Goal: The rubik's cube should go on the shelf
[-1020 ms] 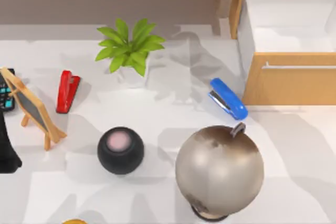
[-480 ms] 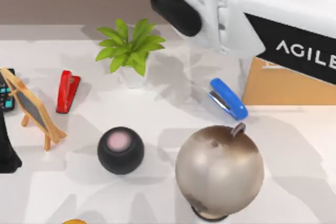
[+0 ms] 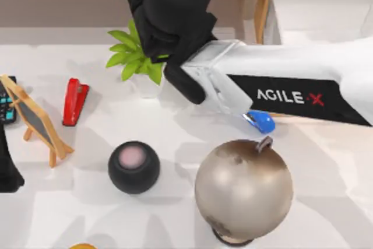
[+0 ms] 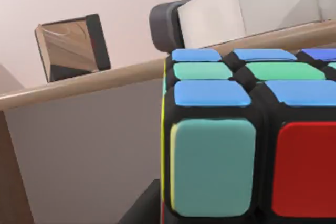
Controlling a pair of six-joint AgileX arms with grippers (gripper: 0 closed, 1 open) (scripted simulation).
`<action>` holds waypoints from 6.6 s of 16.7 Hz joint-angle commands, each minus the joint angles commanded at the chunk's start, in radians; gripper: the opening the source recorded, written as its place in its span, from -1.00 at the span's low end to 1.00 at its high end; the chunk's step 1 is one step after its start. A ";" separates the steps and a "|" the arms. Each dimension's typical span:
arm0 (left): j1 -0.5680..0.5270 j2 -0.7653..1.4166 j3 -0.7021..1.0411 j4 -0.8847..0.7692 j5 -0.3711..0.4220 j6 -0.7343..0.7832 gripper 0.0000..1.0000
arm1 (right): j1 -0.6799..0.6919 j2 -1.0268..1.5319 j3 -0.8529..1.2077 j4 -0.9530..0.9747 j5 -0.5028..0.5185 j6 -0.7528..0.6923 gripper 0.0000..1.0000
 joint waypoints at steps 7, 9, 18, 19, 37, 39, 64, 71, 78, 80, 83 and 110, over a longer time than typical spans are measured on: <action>0.000 0.000 0.000 0.000 0.000 0.000 1.00 | -0.032 0.108 -0.149 0.084 0.271 -0.151 -1.00; 0.000 0.000 0.000 0.000 0.000 0.000 1.00 | -0.032 0.113 -0.156 0.085 0.283 -0.158 -1.00; 0.000 0.000 0.000 0.000 0.000 0.000 1.00 | -0.028 0.101 -0.111 -0.004 0.293 -0.152 -1.00; 0.000 0.000 0.000 0.000 0.000 0.000 1.00 | -0.027 0.110 -0.081 -0.039 0.307 -0.154 -1.00; 0.000 0.000 0.000 0.000 0.000 0.000 1.00 | -0.169 0.356 0.334 -0.174 0.150 -0.139 -0.85; 0.000 0.000 0.000 0.000 0.000 0.000 1.00 | -0.169 0.356 0.334 -0.174 0.150 -0.139 -0.55; 0.000 0.000 0.000 0.000 0.000 0.000 1.00 | -0.164 0.241 0.193 -0.023 0.087 -0.250 1.00; 0.000 0.000 0.000 0.000 0.000 0.000 1.00 | -0.187 -0.059 -0.337 0.504 -0.069 -0.609 1.00; 0.000 0.000 0.000 0.000 0.000 0.000 1.00 | -0.237 -0.270 -0.903 0.873 -0.187 -1.054 1.00; 0.000 0.000 0.000 0.000 0.000 0.000 1.00 | -0.265 -0.294 -1.036 0.920 -0.205 -1.180 1.00; 0.000 0.000 0.000 0.000 0.000 0.000 1.00 | -0.324 -0.295 -1.205 0.937 -0.210 -1.368 1.00; 0.000 0.000 0.000 0.000 0.000 0.000 1.00 | -0.529 -0.180 -1.266 0.764 -0.213 -1.625 1.00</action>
